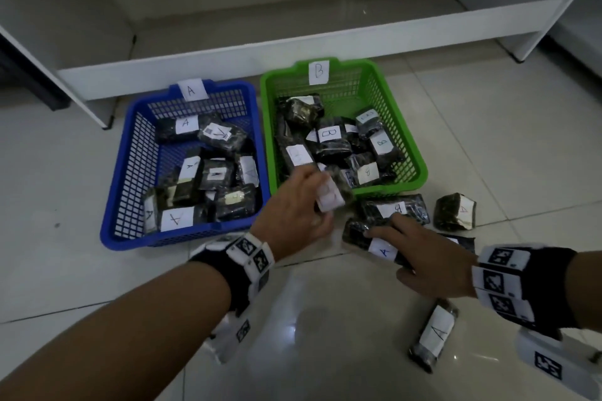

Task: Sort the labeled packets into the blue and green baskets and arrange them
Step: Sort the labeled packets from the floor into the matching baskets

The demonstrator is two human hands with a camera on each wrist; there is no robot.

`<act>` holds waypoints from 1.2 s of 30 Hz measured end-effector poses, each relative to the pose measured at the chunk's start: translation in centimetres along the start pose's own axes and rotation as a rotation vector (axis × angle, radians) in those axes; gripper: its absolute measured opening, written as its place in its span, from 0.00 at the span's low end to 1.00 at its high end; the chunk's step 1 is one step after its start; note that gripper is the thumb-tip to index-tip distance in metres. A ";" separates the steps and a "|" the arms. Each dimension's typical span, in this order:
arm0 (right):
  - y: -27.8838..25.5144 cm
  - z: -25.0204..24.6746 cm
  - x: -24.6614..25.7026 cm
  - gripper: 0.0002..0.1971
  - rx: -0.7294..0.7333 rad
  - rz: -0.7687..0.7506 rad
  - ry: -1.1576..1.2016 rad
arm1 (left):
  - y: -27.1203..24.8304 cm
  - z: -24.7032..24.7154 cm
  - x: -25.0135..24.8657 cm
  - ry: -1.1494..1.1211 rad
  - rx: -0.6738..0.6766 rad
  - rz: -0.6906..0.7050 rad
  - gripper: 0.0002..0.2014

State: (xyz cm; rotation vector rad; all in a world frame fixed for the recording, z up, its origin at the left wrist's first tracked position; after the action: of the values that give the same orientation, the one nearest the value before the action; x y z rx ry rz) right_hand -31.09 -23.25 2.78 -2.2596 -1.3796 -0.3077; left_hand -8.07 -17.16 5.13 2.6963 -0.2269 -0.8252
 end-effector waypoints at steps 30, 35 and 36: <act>1.3 -5.8 -1.6 0.26 -0.533 0.035 0.174 | 11.4 -0.3 8.8 0.441 0.013 -0.680 0.16; 2.3 -6.3 -1.3 0.31 -0.564 0.061 0.162 | 10.6 -1.1 8.3 0.410 0.246 -0.706 0.23; 2.7 -6.6 -1.1 0.32 -0.577 0.069 0.157 | 10.2 -1.4 8.3 0.387 0.244 -0.693 0.26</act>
State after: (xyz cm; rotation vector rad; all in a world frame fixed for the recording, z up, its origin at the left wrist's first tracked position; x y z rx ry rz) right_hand -28.85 -28.43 7.29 -2.6520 -1.2373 -0.9409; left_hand -1.07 -28.37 5.40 3.1208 0.7785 -0.4207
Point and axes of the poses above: each hand's wrist, its own y-axis towards the middle knuckle, its own z-axis out of the palm, x = y × z, the point moved 2 cm from there along y, towards the middle knuckle, and after that the axes turned 1 degree about -y, right-handed, at the moved point
